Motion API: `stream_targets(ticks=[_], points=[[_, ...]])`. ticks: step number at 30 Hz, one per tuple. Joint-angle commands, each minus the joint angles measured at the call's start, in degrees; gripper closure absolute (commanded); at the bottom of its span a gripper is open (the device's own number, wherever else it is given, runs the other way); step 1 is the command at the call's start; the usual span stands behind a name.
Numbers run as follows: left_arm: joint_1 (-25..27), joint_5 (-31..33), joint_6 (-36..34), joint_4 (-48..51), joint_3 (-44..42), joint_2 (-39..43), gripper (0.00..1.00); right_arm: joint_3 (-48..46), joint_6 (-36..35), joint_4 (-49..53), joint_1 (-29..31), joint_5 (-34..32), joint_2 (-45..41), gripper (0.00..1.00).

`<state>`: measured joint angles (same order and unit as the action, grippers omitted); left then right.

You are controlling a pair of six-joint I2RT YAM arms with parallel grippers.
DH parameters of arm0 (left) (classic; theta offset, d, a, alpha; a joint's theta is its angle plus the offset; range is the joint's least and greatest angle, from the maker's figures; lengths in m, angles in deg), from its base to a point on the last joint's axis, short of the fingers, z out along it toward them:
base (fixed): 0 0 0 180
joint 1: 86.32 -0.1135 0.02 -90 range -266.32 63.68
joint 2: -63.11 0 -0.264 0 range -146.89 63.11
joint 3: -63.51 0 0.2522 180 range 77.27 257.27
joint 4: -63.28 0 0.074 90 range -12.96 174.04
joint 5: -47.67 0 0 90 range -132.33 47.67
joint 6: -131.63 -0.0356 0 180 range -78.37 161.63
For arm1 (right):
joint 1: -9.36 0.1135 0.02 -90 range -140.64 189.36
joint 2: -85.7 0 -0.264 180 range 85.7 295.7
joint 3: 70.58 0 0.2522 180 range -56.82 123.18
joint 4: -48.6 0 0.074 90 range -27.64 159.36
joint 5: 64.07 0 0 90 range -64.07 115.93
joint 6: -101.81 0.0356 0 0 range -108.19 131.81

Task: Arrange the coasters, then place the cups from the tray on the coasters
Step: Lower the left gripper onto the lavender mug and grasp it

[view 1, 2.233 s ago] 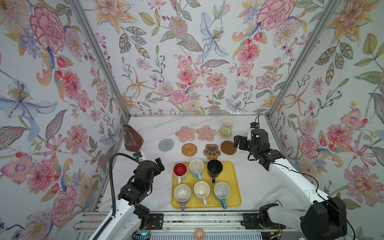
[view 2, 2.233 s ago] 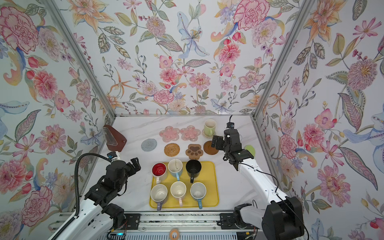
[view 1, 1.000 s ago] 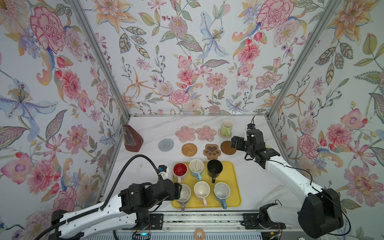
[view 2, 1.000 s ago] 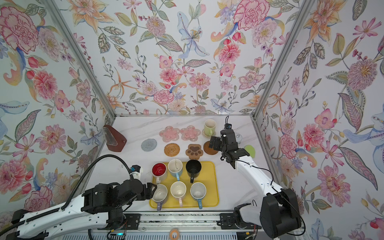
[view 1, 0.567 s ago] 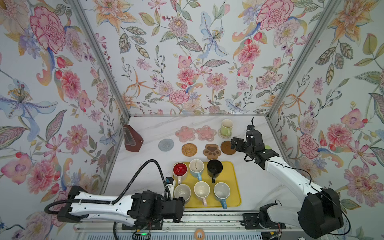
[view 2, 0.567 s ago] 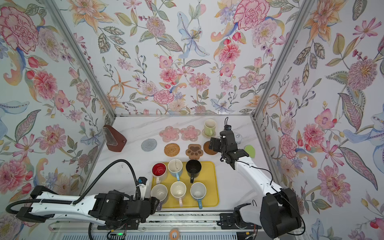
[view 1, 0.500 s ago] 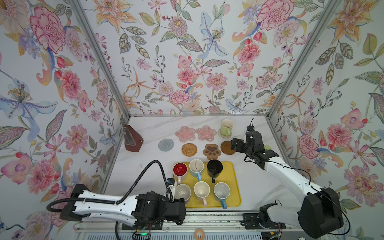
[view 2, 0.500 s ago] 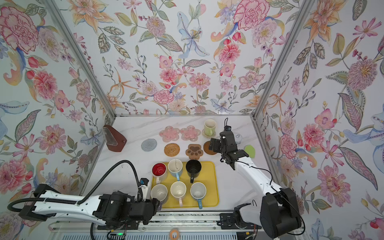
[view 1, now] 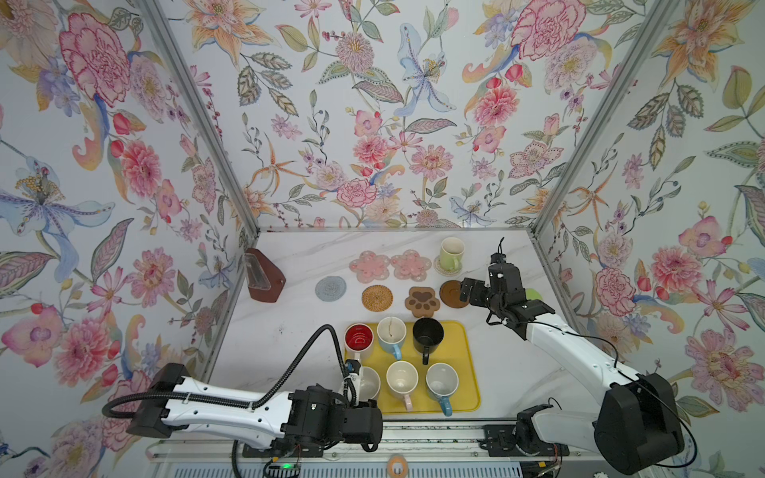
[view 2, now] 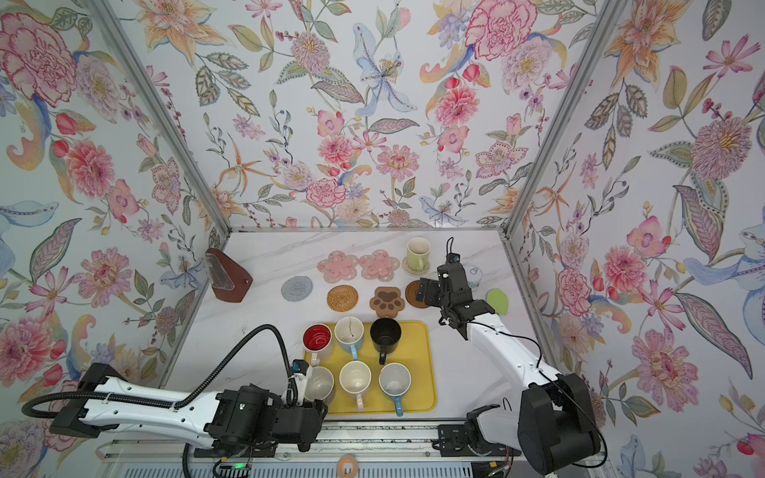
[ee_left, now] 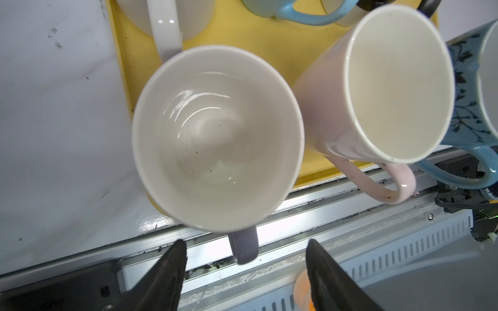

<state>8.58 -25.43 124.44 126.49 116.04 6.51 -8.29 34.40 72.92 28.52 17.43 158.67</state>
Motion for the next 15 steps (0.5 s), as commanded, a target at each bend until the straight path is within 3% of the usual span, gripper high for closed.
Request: stream_targets(ticks=[1, 15], points=[[-0.5, -1.8, -1.1, -0.2, -0.7, -1.7, 0.29, -0.7, 0.3, -1.0, 0.4, -0.1, -0.2, 0.01], [-7.3, -5.1, -5.7, -3.9, -3.3, -3.7, 0.43, -1.2, 0.1, -1.0, 0.3, 0.2, 0.1, 0.01]])
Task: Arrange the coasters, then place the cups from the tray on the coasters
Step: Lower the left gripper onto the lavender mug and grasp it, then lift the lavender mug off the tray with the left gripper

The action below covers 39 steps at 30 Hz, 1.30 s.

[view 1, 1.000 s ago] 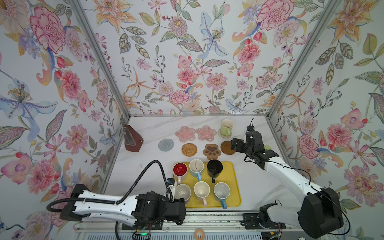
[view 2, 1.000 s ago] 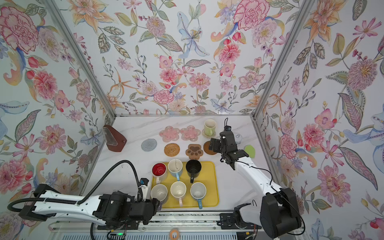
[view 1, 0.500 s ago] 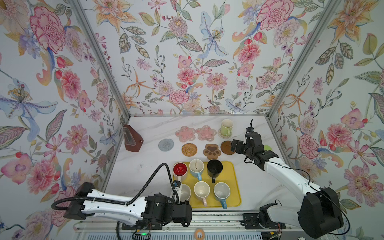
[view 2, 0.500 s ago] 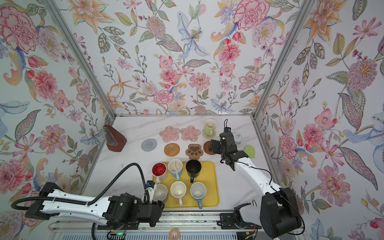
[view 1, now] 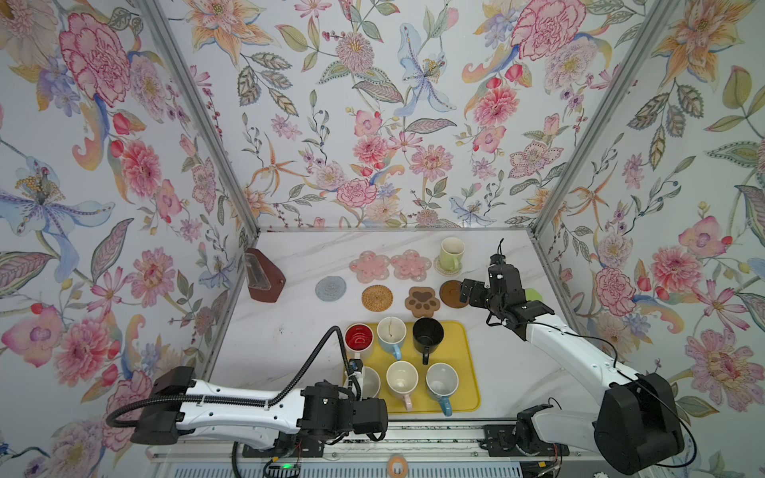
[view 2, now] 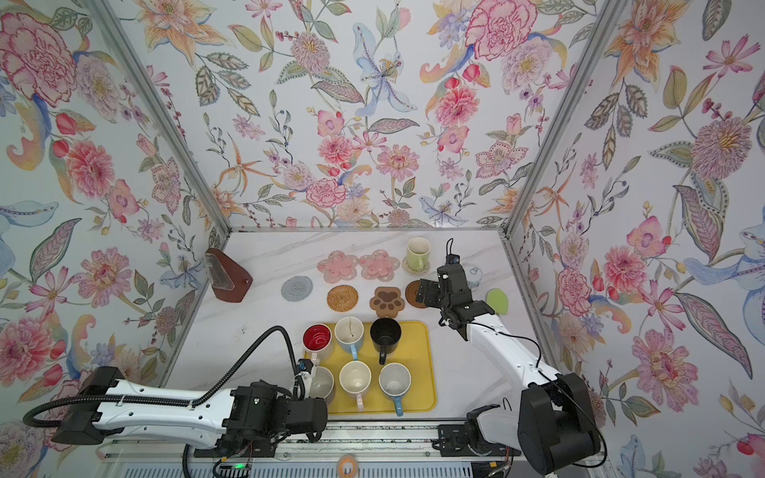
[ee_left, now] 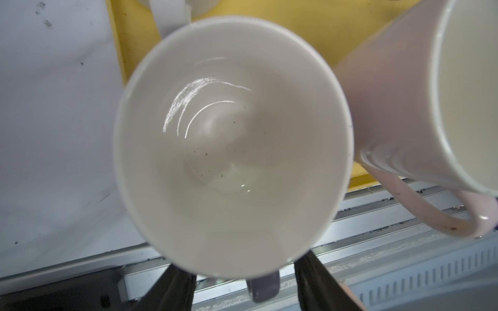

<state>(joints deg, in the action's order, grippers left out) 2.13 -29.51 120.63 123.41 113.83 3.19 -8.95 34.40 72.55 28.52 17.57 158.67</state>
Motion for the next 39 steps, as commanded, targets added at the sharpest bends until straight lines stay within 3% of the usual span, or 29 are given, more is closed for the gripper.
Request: stream_targets(ticks=[1, 10, 16, 39], points=[[-1.1, -1.4, -2.0, -1.2, -1.4, -0.6, 0.44, -0.7, 0.0, -0.7, 0.3, 0.0, 0.1, 0.01], [-1.3, -3.0, -1.5, -0.9, -1.3, -3.5, 0.51, -1.3, 0.3, -1.5, 0.3, 0.2, 0.7, 0.01], [-1.2, -3.2, -1.1, -1.1, -1.5, -3.2, 0.64, -1.2, 0.3, -1.6, 0.2, 0.5, 1.2, 0.01], [-1.2, 0.5, -2.5, 3.8, 0.2, 0.5, 0.98, -1.3, 0.3, -1.8, 0.3, 1.0, 1.8, 0.01]])
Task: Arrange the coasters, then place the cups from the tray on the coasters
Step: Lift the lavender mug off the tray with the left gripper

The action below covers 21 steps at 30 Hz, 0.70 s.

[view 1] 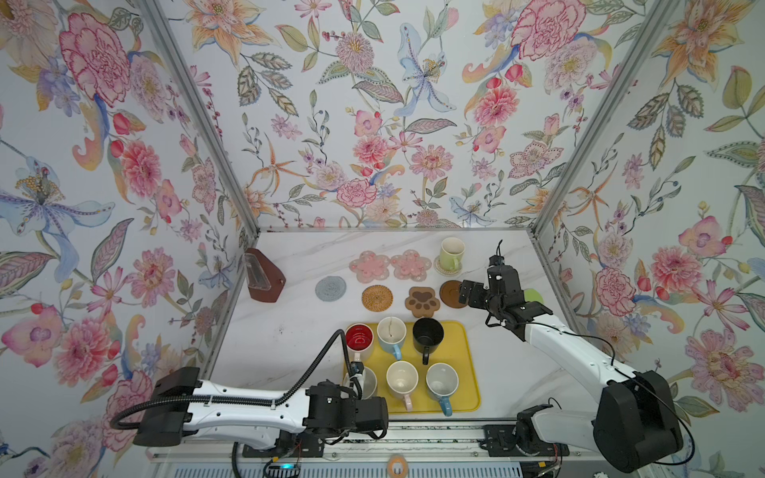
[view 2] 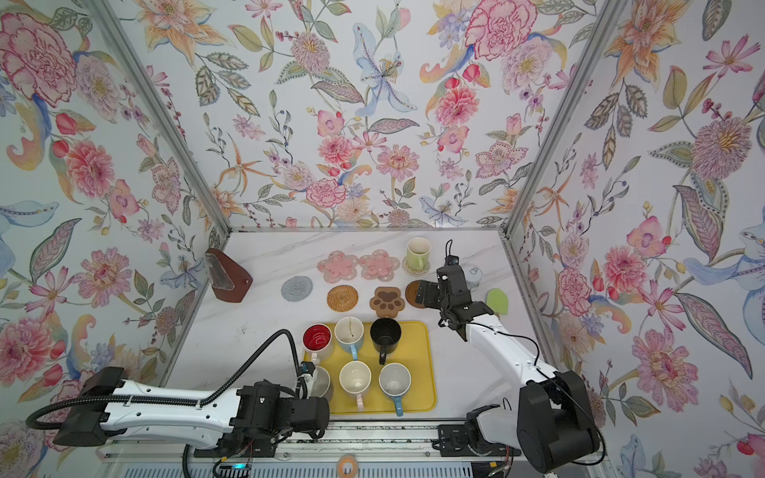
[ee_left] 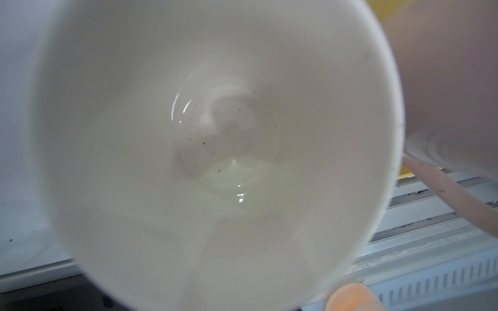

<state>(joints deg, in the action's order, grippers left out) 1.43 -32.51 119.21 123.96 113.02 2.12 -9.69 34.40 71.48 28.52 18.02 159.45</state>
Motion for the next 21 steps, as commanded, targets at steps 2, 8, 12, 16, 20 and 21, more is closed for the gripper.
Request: stream_targets(ticks=[2, 8, 12, 16, 20, 21], points=[[-0.6, 4.2, -1.4, 4.2, 1.2, 2.7, 1.00, -0.5, 0.4, -0.9, 0.3, 0.5, 1.3, 0.01], [-0.6, 7.6, -2.2, 8.4, 2.9, 6.3, 1.00, -0.3, 0.3, -0.5, 0.3, 0.5, 1.3, 0.01], [-0.6, 9.9, -3.0, 11.8, 5.2, 8.2, 1.00, -0.2, 0.1, -0.2, 0.3, 0.2, 1.0, 0.01], [-1.0, 12.1, -4.4, 15.5, 9.1, 8.9, 1.00, 0.2, -0.1, 0.3, 0.3, -0.1, 0.8, 0.01], [-1.6, 14.2, -6.4, 18.8, 13.3, 8.9, 1.00, 0.4, -0.3, 0.5, 0.3, -0.2, 0.6, 0.01], [-1.8, 14.9, -7.0, 19.7, 14.6, 9.0, 1.00, 0.6, -0.3, 0.7, 0.3, -0.2, 0.6, 0.01]])
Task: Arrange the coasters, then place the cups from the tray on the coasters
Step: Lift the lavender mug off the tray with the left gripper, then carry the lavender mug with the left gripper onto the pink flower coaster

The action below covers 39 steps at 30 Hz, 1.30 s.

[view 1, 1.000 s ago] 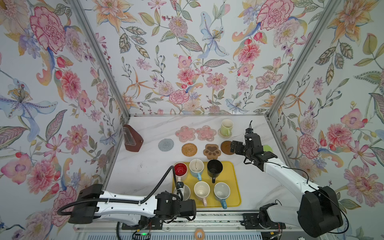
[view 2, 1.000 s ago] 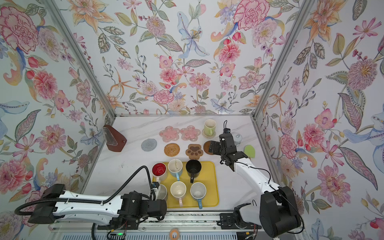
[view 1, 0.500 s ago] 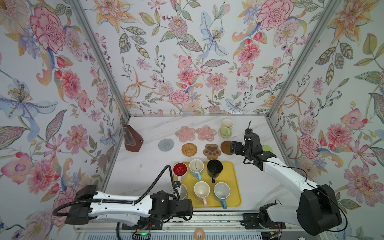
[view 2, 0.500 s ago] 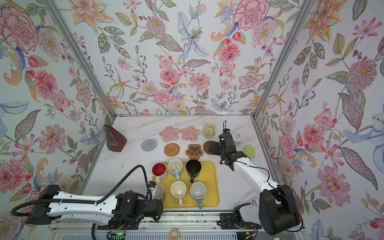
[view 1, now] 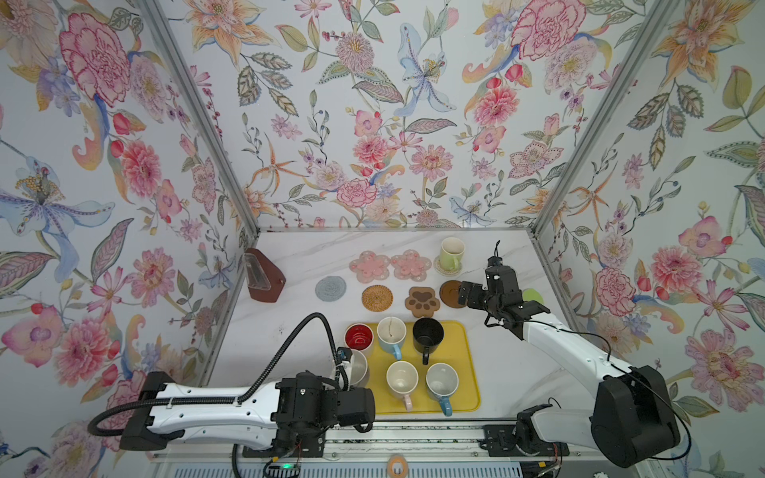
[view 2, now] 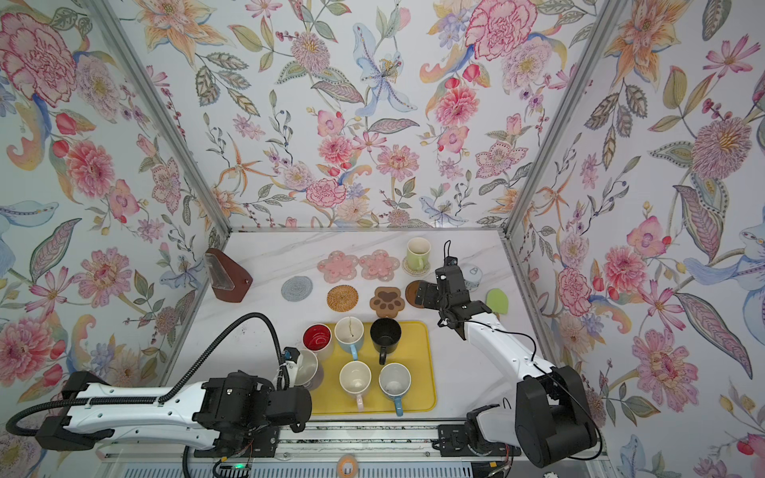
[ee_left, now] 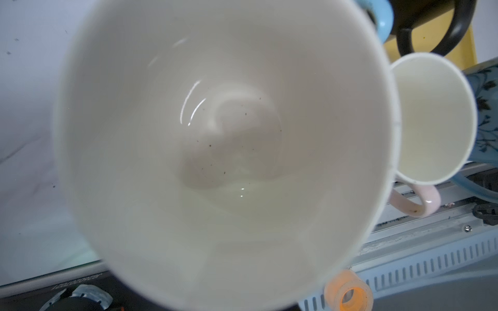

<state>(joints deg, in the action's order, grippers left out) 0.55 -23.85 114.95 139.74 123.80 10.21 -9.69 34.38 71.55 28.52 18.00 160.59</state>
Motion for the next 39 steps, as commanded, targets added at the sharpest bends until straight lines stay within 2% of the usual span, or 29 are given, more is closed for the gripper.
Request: stream_targets(ticks=[1, 5, 9, 16, 20, 26, 30, 34, 39], points=[[-1.4, 6.9, -3.5, 4.8, 5.1, 0.9, 1.00, 0.7, -0.5, 0.8, 0.3, -0.2, -0.5, 0.01], [-4.4, 9.1, -8.2, 6.4, 9.3, 1.0, 1.00, 1.1, -0.9, 1.3, 0.2, -0.4, -0.9, 0.01], [-12.7, 9.5, -17.8, 3.1, 13.3, 0.5, 1.00, 1.3, -1.1, 1.7, 0.2, -0.3, -1.5, 0.01], [-31.2, 2.5, -41.9, -11.9, 21.4, -9.3, 1.00, 2.6, -2.7, 5.2, 0.1, -0.7, -3.9, 0.01], [-37.2, -3.9, -50.5, -20.3, 26.9, -18.3, 1.00, 2.4, -2.8, 7.0, 0.0, -0.8, -6.4, 0.01], [-44.1, -11.0, -57.7, -23.2, 39.2, -36.0, 1.00, 1.6, -3.8, 11.3, 0.0, -2.7, -11.9, 0.01], [-46.0, -12.4, -60.8, -23.4, 50.4, -48.7, 1.00, 1.1, -3.7, 14.0, -0.3, -3.1, -16.1, 0.01], [-48.0, -13.7, -61.0, -22.2, 60.3, -59.7, 1.00, 0.2, -2.9, 16.5, -0.4, -2.6, -19.7, 0.01], [-48.9, -12.9, -61.1, -20.2, 70.3, -69.9, 1.00, -1.8, -1.6, 18.5, -0.4, -2.0, -23.1, 0.01]])
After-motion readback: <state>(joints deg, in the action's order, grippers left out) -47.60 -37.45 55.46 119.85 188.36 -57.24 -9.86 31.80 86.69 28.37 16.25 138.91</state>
